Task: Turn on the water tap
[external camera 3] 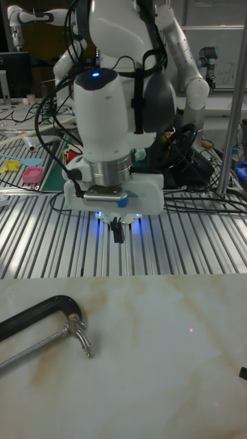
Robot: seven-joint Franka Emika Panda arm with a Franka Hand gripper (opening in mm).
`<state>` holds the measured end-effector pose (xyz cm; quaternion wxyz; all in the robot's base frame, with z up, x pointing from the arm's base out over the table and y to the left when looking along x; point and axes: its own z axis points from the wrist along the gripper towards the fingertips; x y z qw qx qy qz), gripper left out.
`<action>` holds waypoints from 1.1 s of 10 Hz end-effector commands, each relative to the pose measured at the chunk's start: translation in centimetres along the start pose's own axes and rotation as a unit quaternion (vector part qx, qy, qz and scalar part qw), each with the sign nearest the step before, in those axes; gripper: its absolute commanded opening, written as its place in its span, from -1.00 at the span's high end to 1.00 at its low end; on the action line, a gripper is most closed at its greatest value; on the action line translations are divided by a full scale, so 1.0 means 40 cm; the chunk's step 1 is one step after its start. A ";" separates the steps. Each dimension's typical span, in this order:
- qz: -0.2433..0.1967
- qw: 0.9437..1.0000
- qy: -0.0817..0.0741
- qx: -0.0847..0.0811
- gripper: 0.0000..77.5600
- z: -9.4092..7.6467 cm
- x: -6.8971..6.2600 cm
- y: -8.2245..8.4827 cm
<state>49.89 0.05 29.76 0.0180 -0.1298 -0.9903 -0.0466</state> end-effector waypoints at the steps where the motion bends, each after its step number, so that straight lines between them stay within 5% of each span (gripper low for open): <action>1: -0.029 0.999 0.009 -0.008 1.00 0.005 -0.007 0.001; 4: -0.062 0.998 0.005 -0.005 1.00 0.011 -0.025 0.000; 7: -0.104 0.995 0.005 -0.005 1.00 0.016 -0.078 -0.025; 11: -0.108 0.994 0.004 -0.005 1.00 0.017 -0.141 -0.042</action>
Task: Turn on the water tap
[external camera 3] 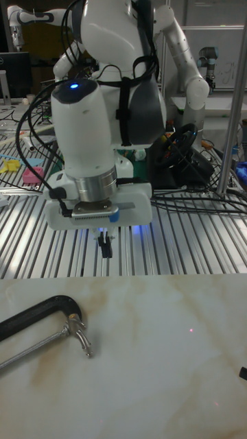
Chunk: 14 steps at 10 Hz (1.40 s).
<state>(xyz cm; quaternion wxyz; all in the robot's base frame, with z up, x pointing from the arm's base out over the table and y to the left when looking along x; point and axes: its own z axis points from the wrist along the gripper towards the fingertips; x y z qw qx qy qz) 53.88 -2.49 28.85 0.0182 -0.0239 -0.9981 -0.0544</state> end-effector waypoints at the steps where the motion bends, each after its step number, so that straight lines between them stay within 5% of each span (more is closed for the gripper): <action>1: -0.001 1.000 -0.007 0.001 1.00 0.015 -0.037 -0.012; 8: 0.034 0.999 -0.006 0.002 1.00 -0.001 -0.132 -0.036; 14: 0.049 0.999 -0.007 -0.003 1.00 -0.001 -0.135 -0.038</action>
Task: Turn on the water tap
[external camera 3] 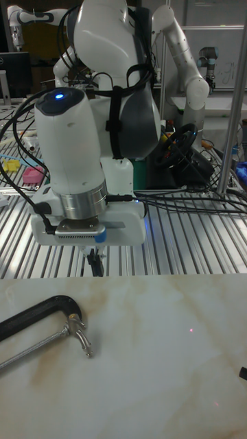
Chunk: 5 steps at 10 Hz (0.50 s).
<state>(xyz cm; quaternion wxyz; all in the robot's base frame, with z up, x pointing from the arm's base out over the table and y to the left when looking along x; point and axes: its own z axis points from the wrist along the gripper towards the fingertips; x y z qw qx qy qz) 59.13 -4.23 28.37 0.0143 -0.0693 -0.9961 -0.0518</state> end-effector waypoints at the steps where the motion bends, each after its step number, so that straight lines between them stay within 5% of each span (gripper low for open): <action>1: 0.005 1.000 -0.001 -0.006 1.00 -0.004 -0.001 0.000; 5: 0.062 0.998 0.005 -0.006 1.00 -0.004 -0.001 0.000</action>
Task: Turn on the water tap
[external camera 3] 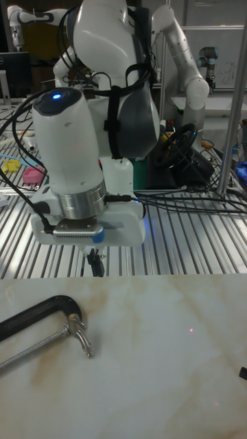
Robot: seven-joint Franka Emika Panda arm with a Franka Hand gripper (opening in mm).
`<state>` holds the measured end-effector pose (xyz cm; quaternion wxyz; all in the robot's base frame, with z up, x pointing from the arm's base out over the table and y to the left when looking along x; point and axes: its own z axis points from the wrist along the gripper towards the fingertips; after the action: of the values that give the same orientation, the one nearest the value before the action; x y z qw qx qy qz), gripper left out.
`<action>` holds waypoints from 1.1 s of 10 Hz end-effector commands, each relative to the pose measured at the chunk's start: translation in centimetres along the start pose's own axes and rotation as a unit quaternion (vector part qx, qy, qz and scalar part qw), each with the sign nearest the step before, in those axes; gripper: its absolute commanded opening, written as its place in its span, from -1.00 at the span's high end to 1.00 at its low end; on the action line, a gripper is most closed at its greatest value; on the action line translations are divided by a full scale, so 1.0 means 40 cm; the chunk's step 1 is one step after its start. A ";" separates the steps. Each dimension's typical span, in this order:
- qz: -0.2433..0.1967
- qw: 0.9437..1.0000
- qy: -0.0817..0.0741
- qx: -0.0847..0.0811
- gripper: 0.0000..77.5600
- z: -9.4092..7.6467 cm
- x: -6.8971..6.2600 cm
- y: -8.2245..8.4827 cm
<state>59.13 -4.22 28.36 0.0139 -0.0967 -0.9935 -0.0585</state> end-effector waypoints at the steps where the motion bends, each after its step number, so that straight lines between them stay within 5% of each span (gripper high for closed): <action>1: 0.058 0.998 0.016 0.005 1.00 -0.004 -0.001 0.000; 6: 0.087 0.996 0.018 0.005 1.00 -0.004 -0.001 0.000; 10: 0.082 0.996 0.007 0.041 1.00 0.013 -0.029 -0.009; 11: 0.080 0.996 0.006 0.040 1.00 0.024 -0.043 -0.014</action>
<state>60.27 -4.74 27.47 0.0331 -0.1769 -0.9835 -0.0203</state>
